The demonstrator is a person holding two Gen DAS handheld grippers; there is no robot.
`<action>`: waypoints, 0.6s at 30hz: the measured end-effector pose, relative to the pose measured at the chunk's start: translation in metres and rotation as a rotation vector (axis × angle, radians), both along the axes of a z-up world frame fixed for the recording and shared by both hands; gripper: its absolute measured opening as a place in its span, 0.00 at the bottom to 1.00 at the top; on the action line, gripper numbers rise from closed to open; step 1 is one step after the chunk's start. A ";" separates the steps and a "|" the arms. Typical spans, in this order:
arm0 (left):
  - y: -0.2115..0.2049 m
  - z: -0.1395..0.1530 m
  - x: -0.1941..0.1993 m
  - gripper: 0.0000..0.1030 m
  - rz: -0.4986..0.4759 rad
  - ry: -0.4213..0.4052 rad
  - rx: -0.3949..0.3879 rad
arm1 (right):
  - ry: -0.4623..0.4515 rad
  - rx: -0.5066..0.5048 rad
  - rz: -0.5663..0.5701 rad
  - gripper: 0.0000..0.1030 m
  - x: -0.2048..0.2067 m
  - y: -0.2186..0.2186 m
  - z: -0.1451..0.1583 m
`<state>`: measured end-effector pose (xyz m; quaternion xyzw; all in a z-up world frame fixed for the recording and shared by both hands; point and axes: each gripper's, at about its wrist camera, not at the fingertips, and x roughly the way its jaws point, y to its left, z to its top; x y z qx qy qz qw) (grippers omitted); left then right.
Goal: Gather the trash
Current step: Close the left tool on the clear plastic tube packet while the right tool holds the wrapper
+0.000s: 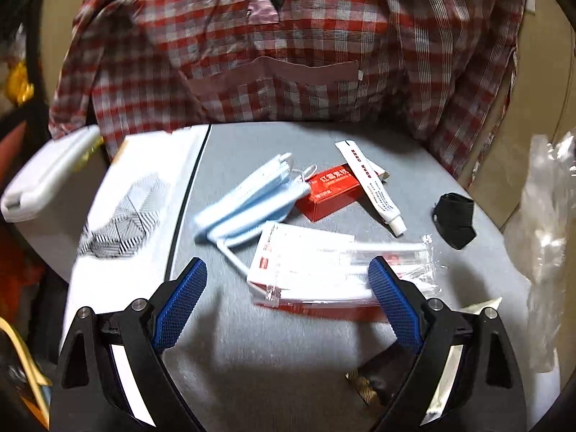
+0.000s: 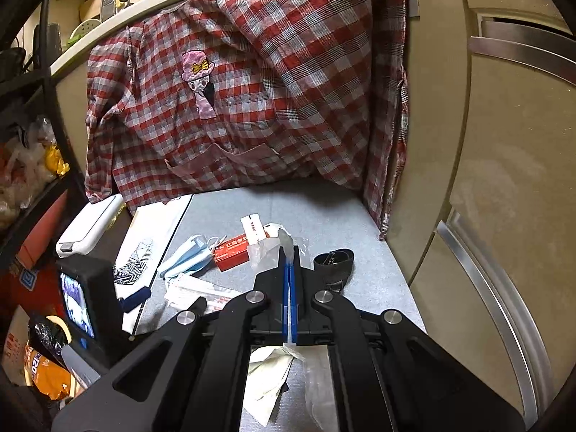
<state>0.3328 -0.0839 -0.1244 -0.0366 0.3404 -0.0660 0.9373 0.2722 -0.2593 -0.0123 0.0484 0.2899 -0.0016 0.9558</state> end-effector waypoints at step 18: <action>0.037 0.038 -0.027 0.00 -0.030 -0.066 -0.134 | -0.033 0.013 0.009 0.01 -0.009 0.006 0.012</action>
